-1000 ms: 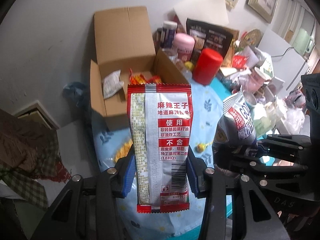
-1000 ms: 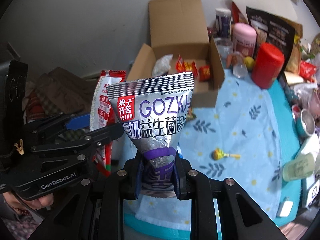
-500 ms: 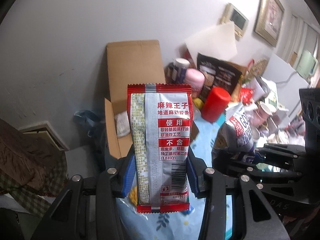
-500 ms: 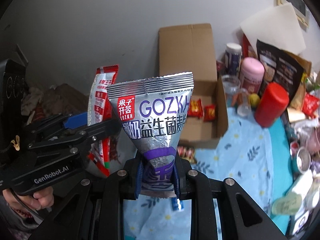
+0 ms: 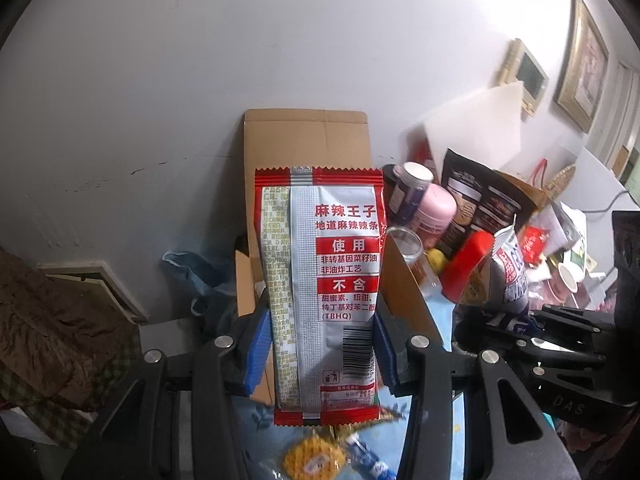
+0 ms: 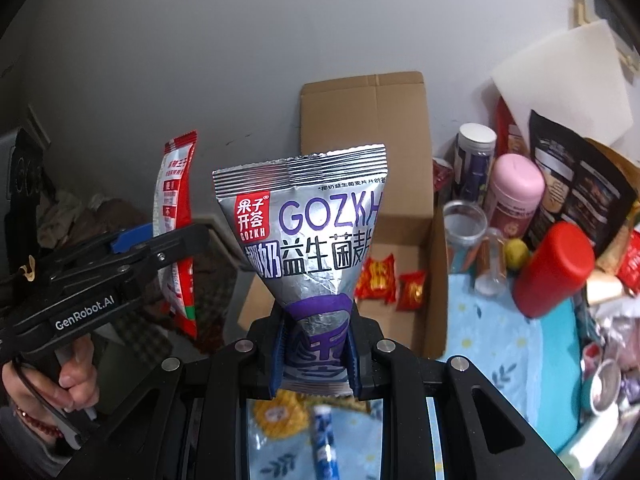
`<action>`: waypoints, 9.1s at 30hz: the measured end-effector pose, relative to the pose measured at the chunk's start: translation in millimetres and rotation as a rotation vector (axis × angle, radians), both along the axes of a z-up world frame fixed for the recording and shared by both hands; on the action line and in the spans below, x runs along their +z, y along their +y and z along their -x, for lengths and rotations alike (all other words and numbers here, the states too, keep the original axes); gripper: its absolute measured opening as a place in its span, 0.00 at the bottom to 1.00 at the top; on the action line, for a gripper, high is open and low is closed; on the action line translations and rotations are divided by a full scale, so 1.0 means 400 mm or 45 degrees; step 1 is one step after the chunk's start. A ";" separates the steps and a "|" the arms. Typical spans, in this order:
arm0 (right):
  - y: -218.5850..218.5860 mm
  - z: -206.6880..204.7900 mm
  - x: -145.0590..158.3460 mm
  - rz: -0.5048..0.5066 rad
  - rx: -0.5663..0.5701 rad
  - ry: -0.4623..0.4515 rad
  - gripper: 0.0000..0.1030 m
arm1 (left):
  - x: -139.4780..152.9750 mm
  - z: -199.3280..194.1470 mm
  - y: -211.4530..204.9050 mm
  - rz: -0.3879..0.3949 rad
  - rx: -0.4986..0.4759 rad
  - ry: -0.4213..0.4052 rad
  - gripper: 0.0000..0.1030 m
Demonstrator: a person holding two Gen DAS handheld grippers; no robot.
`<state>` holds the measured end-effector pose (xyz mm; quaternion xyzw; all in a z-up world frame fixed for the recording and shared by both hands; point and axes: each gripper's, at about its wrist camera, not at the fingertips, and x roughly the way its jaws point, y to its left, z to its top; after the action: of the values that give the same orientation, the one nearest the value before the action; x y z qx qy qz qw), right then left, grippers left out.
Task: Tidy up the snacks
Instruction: 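Lift the spicy packet and GOZKH bag and carry them over the cardboard box, then lower both packets into the box and open both tools, then lift both tools out of the box and back toward the table, then grasp the wrapped waffle with the left tool while the right tool grasps the blue drink tube, then lift the waffle and blue tube and carry them toward the cardboard box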
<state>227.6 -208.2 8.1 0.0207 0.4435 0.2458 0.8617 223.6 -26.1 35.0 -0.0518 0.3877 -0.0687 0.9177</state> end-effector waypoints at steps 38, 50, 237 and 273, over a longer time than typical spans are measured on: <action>0.147 -0.446 -0.418 0.245 0.068 0.168 0.24 | -0.457 -0.403 0.045 -0.156 0.036 0.356 0.43; 0.156 -0.443 -0.483 0.344 0.028 0.271 0.42 | -0.505 -0.426 0.006 -0.231 -0.005 0.416 0.46; 0.055 0.356 -0.612 0.377 0.034 0.585 0.28 | -0.678 0.336 -0.165 -0.271 -0.338 0.625 0.69; 0.040 0.327 -0.144 0.141 -0.042 0.232 0.28 | -0.194 0.296 -0.042 -0.080 -0.178 0.160 0.68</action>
<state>96.8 -192.0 -49.4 0.0027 0.5326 0.2039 0.8214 105.1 -42.7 -42.4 -0.0001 0.4490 -0.1168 0.8859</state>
